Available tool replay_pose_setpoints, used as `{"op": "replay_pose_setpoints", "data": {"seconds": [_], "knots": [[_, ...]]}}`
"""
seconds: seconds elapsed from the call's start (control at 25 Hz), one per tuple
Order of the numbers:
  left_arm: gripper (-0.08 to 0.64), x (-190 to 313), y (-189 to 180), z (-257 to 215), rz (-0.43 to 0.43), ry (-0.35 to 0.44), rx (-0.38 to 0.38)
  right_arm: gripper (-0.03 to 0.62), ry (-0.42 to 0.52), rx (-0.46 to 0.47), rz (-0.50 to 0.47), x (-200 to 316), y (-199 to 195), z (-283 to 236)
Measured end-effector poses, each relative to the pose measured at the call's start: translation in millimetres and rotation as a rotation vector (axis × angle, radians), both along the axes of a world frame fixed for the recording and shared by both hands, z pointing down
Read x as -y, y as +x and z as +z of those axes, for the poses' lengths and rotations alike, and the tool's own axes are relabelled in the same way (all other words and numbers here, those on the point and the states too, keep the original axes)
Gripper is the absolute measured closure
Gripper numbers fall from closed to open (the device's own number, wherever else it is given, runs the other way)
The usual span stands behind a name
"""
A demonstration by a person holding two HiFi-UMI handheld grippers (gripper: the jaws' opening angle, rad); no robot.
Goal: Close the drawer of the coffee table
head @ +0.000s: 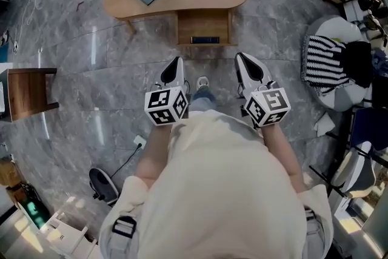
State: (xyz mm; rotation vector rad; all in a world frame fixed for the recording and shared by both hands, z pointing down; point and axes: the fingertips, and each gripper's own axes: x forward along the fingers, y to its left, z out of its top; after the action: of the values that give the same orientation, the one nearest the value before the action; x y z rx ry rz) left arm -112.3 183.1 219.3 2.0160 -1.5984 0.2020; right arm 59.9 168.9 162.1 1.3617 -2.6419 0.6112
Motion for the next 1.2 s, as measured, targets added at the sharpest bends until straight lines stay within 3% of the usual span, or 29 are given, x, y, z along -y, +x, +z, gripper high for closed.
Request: {"op": "replay_pose_setpoints", "data": {"seconds": [0.64,1.08,1.2], "knots": [[0.56,91,-41,43,0.025,-0.061,-0.003,0.594,-0.054,-0.065,0.002,99,-24,27],[0.56,111,-53,108,0.059,-0.157,0.007,0.594,-0.15,-0.133,0.064,124,4,88],[0.56,112,-52,131,0.067,-0.184,0.039,0.594,-0.179,-0.152,0.082,128,19,115]]}}
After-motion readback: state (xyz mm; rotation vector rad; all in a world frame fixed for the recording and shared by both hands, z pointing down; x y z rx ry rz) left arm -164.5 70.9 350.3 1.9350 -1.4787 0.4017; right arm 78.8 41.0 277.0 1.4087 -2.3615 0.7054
